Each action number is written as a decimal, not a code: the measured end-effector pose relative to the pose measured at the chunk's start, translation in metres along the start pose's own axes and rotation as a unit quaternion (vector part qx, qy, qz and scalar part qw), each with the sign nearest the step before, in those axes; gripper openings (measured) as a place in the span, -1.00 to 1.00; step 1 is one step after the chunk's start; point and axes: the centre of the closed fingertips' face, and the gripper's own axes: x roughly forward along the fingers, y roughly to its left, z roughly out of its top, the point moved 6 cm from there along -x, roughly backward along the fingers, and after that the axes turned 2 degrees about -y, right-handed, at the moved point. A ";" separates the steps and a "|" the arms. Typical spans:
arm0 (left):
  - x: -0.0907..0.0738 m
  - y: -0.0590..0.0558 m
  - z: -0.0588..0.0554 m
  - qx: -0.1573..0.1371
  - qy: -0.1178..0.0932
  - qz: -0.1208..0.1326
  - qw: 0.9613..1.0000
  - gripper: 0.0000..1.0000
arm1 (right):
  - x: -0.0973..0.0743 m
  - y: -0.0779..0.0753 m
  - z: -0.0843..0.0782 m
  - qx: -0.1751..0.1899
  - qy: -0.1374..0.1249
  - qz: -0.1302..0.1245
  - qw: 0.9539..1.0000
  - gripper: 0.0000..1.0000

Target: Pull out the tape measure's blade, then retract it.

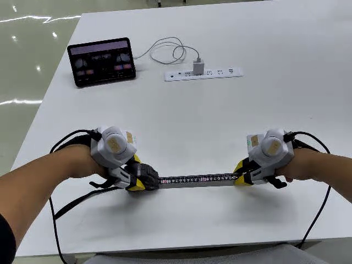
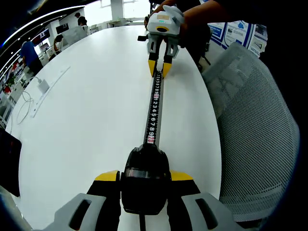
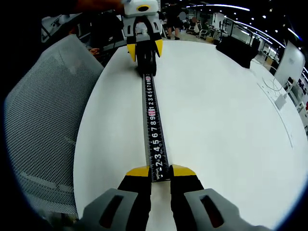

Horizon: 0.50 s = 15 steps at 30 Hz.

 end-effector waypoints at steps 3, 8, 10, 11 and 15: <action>-0.001 -0.001 0.001 0.000 0.000 0.000 1.000 -0.34 | -0.002 0.000 -0.002 0.003 0.000 -0.001 1.000 -0.82; -0.001 -0.002 0.001 0.000 0.000 0.000 1.000 -0.34 | -0.004 -0.001 -0.005 0.007 0.000 -0.001 1.000 -0.82; -0.001 -0.002 0.001 0.000 0.000 0.000 1.000 -0.34 | -0.005 0.000 -0.006 0.008 0.000 -0.002 1.000 -0.82; -0.001 -0.002 0.001 0.000 0.000 0.000 1.000 -0.34 | -0.005 0.000 -0.007 0.008 0.000 -0.002 1.000 -0.82; -0.001 -0.002 0.001 -0.001 -0.001 0.000 1.000 -0.34 | -0.007 0.000 -0.010 0.009 0.001 -0.003 1.000 -0.82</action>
